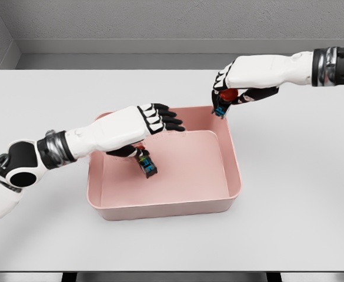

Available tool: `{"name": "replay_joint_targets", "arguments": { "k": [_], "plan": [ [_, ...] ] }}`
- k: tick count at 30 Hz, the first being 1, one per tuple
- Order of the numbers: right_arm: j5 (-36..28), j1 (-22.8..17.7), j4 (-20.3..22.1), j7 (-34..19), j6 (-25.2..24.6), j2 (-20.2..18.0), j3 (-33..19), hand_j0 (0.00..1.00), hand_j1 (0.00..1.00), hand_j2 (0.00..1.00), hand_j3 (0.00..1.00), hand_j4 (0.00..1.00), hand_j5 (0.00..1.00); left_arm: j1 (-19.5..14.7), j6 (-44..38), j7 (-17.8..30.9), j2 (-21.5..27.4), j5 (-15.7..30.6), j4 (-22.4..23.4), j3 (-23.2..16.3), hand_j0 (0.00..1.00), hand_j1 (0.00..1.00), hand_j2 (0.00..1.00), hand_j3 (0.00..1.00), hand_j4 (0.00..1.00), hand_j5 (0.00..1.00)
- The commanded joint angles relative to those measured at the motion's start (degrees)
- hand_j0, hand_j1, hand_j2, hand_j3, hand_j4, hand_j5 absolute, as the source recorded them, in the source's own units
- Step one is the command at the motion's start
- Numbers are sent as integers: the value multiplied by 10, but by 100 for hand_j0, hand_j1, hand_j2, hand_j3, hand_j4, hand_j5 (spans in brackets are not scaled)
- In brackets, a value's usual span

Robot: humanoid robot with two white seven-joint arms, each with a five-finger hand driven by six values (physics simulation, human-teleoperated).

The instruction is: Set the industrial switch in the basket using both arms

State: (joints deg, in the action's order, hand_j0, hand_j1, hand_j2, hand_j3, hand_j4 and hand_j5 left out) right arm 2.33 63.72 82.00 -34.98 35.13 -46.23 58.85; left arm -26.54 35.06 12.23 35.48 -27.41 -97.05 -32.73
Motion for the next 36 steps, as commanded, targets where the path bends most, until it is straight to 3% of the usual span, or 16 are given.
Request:
{"name": "replay_joint_targets", "arguments": {
  "k": [1,3,6,10,24,25,26,27,31,36],
  "plan": [
    [-9,-2,7,0,-1,-3,0,50,50,50,50,50,50,-2,-1,-1,57,11,-31,4,100,100,100,100,100,100],
    [-22,-3,11,0,-1,-4,0,50,50,50,50,50,50,-20,-1,-1,127,16,-40,15,100,100,100,100,100,100],
    [-30,-10,17,0,-1,-4,0,50,50,50,50,50,50,-22,-1,-1,202,16,-40,28,100,100,100,100,100,100],
    [-41,-11,19,0,-1,-3,1,50,50,50,50,50,50,-15,-1,0,245,13,-39,38,100,100,100,100,100,100],
    [-69,-35,75,0,-1,0,2,50,50,50,50,50,50,-10,-1,3,245,10,-39,37,100,100,100,100,100,100],
    [-69,-35,82,0,-1,-1,2,52,52,52,52,52,52,-10,-1,3,245,10,-39,37,100,100,100,100,100,100],
    [-68,-35,86,0,-1,-1,2,71,71,71,71,71,71,-10,-1,3,245,10,-38,37,100,100,100,100,100,100],
    [-68,-35,84,0,-1,-2,0,100,100,100,100,100,100,-9,-1,3,245,10,-38,37,100,100,100,100,100,100],
    [-67,-33,84,0,-1,-9,-7,100,100,100,100,100,100,-9,-1,3,245,10,-38,37,100,100,100,100,100,100],
    [-68,-39,79,0,-1,-69,-37,100,100,100,100,100,100,-10,-1,3,246,10,-38,37,100,100,100,100,100,100]
  ]
}}
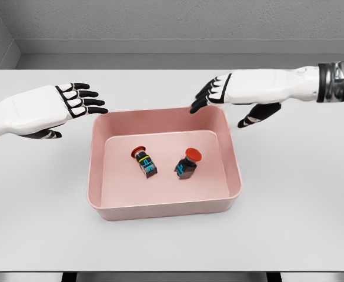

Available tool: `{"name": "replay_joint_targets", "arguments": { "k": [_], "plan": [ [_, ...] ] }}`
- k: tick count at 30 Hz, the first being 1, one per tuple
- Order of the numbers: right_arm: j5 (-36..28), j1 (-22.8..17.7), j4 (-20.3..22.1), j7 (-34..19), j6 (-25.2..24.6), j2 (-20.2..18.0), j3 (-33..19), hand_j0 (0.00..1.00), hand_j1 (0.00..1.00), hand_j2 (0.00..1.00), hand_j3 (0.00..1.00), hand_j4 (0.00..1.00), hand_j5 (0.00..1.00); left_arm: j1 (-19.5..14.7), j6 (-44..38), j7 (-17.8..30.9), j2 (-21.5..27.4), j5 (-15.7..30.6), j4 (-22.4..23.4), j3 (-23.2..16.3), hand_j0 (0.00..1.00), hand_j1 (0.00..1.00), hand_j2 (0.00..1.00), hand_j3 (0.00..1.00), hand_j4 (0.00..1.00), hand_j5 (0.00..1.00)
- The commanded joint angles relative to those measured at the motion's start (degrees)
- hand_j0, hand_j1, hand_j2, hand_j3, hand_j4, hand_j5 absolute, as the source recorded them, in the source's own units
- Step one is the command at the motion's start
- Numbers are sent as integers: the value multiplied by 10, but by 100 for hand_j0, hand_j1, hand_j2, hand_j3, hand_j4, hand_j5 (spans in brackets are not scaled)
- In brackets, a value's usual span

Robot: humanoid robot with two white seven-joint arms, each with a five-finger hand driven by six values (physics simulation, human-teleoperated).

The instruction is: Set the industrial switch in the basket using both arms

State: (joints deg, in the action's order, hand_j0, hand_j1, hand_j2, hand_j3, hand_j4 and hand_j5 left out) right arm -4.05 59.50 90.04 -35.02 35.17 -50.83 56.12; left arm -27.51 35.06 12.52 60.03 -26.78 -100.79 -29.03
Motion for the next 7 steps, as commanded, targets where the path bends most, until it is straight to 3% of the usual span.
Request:
{"name": "replay_joint_targets", "arguments": {
  "k": [1,7],
  "plan": [
    [-4,0,-5,0,-2,-30,-12,100,100,100,100,100,100,0,-1,0,1,3,1,0,100,100,100,100,100,100],
    [-4,-25,-21,1,-2,-59,-39,100,100,100,100,100,100,-1,-1,0,0,2,2,0,100,100,100,100,100,100]
  ]
}}
